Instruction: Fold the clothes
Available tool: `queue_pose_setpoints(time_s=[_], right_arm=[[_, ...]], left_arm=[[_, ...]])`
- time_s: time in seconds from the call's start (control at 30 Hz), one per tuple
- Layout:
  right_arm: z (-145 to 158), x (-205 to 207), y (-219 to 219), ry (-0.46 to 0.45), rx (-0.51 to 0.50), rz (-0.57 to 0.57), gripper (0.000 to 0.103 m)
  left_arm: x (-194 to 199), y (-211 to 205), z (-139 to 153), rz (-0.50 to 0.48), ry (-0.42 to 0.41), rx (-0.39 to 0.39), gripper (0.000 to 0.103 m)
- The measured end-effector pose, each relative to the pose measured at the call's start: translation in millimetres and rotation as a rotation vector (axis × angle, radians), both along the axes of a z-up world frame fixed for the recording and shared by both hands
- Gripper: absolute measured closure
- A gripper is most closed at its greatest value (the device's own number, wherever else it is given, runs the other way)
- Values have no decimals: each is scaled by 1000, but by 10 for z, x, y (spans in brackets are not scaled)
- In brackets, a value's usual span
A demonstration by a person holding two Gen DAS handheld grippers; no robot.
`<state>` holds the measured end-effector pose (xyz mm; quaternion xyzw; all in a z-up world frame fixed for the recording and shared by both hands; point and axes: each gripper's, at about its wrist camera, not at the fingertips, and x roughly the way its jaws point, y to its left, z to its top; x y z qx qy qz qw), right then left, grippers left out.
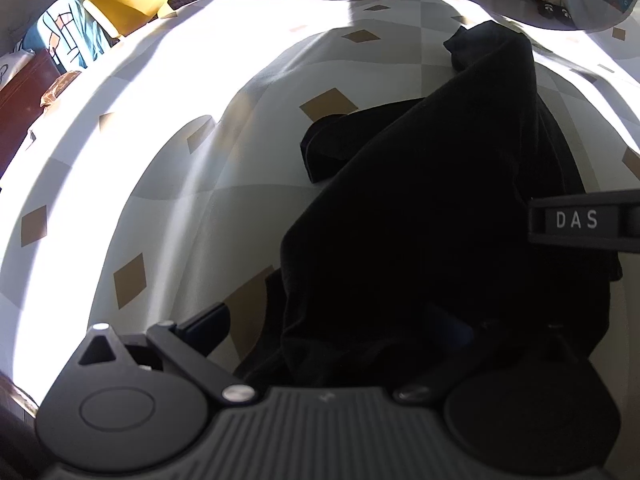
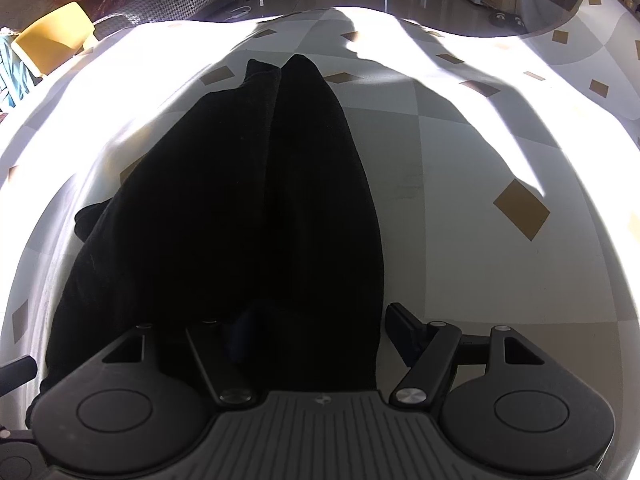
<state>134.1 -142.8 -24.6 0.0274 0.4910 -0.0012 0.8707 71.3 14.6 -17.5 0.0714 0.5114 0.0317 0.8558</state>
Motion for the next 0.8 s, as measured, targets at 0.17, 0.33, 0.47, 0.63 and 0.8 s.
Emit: queue_pose_setpoints(time_s=[0.17,0.33,0.47,0.63,0.8], right_arm=[[6,19,24,0,13,33,35],[18,44,31,11,31,49,35],[63,41,-38,17,67,19,35],[234,-49,-95,-56,64,7,35],[346,-171,-132,-93,45,20,35]], left_arm=[[-67,2,6,-12,11,-10,0],[-105,-13,23,-31,15,-16,0],[-124,-21,92,-41,-13,-11,0],[-99,80,205,-5,-56,-35,0],[-52,272,320,78,-86,-69,0]])
